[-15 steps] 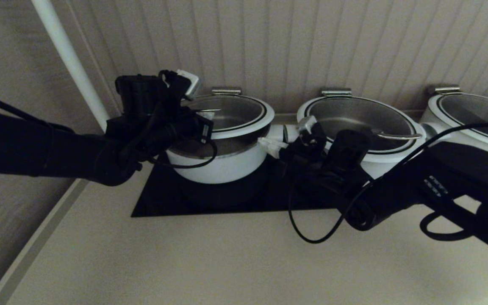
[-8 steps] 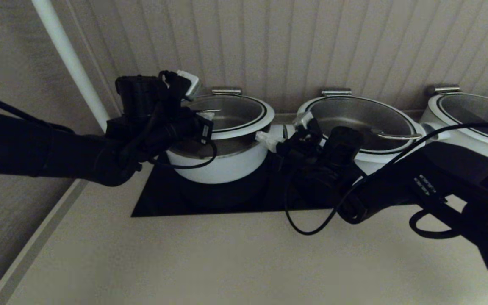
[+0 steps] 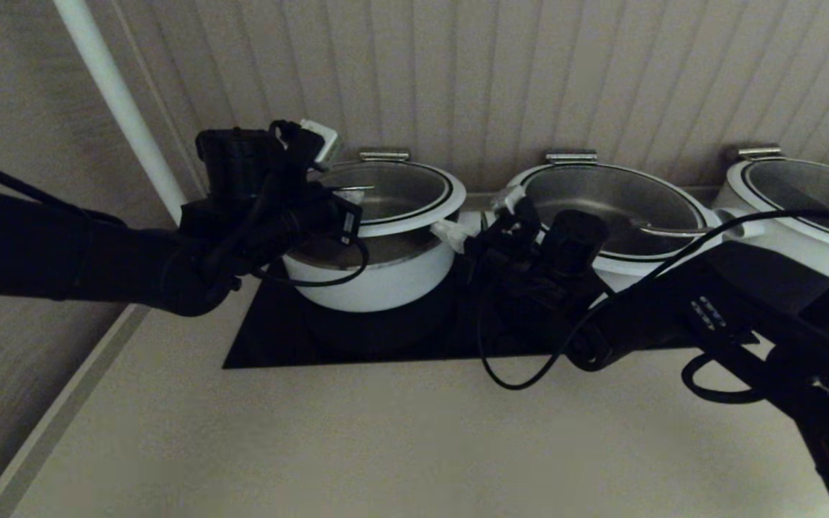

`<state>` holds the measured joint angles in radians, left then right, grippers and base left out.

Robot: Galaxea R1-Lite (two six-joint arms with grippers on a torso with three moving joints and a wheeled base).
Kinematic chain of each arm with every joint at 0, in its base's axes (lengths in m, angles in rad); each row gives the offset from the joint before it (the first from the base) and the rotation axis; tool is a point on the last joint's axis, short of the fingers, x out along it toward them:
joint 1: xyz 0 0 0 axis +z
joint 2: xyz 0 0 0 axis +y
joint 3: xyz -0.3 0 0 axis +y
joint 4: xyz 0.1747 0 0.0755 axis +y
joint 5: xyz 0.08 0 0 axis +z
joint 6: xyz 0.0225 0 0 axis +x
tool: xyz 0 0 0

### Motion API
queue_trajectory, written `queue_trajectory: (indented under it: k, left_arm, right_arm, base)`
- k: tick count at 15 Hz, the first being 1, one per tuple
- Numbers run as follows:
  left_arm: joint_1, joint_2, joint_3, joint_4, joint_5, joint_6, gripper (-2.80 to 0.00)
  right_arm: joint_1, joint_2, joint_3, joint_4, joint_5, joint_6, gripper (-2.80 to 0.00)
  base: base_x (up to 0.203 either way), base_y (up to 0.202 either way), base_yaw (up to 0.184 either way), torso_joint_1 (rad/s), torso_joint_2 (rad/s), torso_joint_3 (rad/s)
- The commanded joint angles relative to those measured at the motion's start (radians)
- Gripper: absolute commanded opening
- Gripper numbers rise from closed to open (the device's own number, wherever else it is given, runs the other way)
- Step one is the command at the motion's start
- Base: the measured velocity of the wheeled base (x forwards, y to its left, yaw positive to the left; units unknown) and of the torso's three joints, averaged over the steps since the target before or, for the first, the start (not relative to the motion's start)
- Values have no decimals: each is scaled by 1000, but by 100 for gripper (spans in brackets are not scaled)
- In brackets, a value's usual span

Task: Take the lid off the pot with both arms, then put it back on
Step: Hold the pot lid with the right arm

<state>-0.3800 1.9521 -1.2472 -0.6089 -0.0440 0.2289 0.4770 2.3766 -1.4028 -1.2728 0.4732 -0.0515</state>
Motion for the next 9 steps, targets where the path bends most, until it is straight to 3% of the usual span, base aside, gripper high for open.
queue_trajectory:
  k: [1, 9]
  left_arm:
    - [0, 4, 0, -3, 0, 1, -280]
    - [0, 5, 2, -3, 0, -2, -280]
  right_arm:
    - [2, 12, -2, -7, 1, -1, -280]
    - [14, 39, -13, -6, 1, -2, -280]
  base:
    - [0, 0, 0, 0, 0, 0]
    - [0, 0, 0, 0, 0, 0]
